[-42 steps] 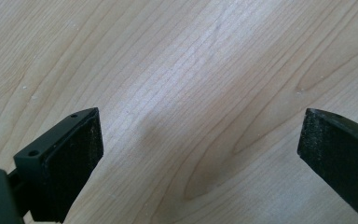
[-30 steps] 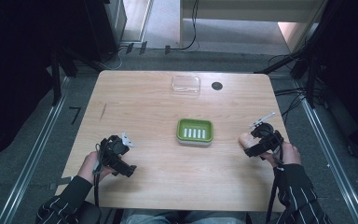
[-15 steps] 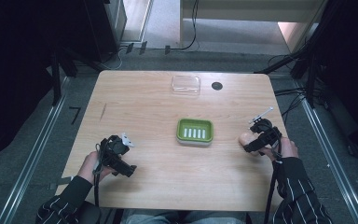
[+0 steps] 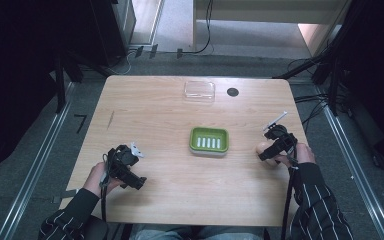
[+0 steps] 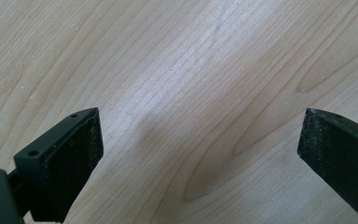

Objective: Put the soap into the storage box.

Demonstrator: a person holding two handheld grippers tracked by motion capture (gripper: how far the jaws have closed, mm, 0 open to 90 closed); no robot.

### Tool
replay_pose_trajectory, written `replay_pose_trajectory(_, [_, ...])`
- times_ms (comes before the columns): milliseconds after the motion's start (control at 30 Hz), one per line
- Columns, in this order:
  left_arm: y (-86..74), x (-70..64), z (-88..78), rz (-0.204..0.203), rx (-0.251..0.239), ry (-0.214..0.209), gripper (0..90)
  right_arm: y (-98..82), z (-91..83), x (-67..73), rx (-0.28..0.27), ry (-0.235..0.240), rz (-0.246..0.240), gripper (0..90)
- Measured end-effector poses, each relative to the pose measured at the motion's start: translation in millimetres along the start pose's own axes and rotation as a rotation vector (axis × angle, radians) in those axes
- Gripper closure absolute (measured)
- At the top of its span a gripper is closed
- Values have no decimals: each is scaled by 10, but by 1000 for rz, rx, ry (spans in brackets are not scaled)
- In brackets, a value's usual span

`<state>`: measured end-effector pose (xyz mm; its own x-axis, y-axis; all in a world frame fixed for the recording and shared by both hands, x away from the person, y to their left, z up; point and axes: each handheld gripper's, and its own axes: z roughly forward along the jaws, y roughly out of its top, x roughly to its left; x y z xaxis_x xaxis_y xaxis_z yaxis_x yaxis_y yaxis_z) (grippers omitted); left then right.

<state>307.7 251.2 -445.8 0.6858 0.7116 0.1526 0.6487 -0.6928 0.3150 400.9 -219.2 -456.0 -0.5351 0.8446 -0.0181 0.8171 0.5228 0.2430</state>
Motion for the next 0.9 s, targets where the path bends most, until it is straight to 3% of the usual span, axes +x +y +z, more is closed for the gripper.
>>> replay_pose_trajectory(233, [0,2,0,1,2,0,5,37,47,-10,26,10,-1,160])
replay_pose_trajectory(900, [-1,3,-3,5,5,1,5,33,99,-34,59,15,-4,317])
